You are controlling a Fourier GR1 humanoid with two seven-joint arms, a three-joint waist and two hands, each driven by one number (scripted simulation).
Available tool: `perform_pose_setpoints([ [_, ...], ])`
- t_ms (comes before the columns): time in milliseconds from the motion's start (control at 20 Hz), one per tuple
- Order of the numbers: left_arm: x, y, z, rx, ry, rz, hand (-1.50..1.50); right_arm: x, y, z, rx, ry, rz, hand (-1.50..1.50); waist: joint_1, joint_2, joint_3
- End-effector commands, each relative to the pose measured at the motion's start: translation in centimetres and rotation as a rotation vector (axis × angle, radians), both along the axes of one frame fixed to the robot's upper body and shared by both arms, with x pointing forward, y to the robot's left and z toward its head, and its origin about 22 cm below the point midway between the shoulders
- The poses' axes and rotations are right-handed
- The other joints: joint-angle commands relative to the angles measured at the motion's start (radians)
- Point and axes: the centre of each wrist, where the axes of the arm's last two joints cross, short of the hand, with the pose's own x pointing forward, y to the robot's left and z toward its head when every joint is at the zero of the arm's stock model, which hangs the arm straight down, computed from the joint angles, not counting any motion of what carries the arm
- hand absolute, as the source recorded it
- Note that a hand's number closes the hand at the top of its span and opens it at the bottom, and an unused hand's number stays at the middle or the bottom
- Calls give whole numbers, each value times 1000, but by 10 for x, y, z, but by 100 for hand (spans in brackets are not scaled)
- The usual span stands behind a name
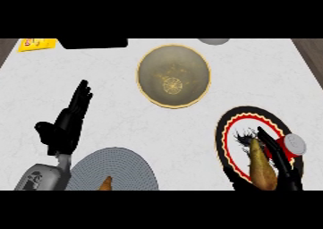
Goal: Pick the pear from the plate and place it in the bowl
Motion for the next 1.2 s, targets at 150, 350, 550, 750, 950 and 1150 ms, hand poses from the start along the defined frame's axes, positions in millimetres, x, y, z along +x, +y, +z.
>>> perform_pose_setpoints([
  [150, 0, -15, 4, -17, 2, -25, 0, -48, -12, 42, -174, -28, -171, -150, 20, 9, -2],
  [350, 4, -19, 23, 5, -27, -26, 0, -57, -5, 81, -187, 81, -228, -150, 29, 10, -2],
  [550, 4, -19, 26, -13, -15, -53, 0, -43, 6, 108, -161, 232, -251, -150, 49, 14, -2],
  [750, 9, -12, 10, -10, -2, -44, 0, -45, 11, 112, -199, 392, -278, -150, 40, 14, -1],
  [950, 0, -21, 14, -12, 5, -62, 0, -21, 11, 121, -192, 541, -280, -150, 52, 14, 1],
  [1150, -2, -20, 16, -2, 1, -42, 0, -5, 11, 99, -207, 614, -295, -150, 46, 13, 2],
])
